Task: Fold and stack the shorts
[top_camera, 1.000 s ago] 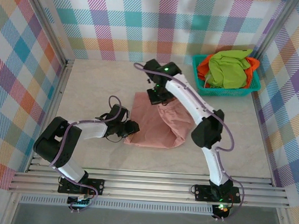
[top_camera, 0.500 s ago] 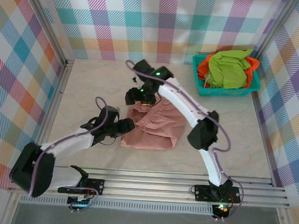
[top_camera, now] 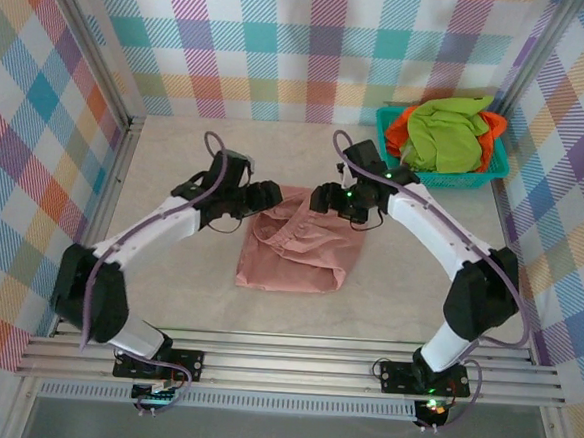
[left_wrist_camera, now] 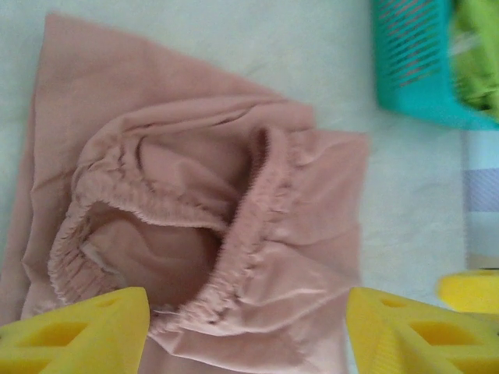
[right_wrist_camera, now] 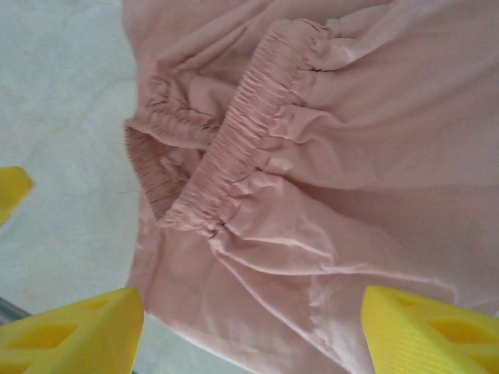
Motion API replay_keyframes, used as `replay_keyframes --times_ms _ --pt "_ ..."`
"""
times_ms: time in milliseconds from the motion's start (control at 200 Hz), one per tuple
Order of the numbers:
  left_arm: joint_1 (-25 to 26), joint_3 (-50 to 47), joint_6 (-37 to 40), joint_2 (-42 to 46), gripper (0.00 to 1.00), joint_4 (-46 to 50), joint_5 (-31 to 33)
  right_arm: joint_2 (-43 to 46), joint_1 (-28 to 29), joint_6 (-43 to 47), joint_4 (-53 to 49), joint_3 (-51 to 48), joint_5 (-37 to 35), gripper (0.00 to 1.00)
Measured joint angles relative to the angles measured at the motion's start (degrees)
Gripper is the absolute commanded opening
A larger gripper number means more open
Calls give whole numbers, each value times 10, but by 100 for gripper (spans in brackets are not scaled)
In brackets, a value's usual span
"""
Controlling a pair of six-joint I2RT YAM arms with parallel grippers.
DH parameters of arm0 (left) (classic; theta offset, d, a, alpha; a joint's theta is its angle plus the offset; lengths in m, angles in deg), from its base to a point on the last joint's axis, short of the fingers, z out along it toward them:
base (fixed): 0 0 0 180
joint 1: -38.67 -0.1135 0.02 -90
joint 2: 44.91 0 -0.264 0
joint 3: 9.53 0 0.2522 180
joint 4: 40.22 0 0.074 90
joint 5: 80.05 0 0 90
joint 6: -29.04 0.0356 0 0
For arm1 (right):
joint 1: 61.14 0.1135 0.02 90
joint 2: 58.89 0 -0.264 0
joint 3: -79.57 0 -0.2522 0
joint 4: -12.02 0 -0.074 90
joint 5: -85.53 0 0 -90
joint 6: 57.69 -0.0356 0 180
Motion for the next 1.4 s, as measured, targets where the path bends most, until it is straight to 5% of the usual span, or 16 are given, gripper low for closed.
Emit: replay_keyframes --times_ms 510,890,1200,1400 --pt "-33 67 -1 -177 49 29 26 -318 0 4 -72 334 -104 65" --pt "-33 67 3 -210 20 26 15 -403 18 19 -136 409 -137 56" --pt "-33 67 4 -212 9 17 5 -421 31 25 -146 414 -137 3" --pt "-33 67 8 -211 0 17 2 -415 31 29 -143 411 -138 0"
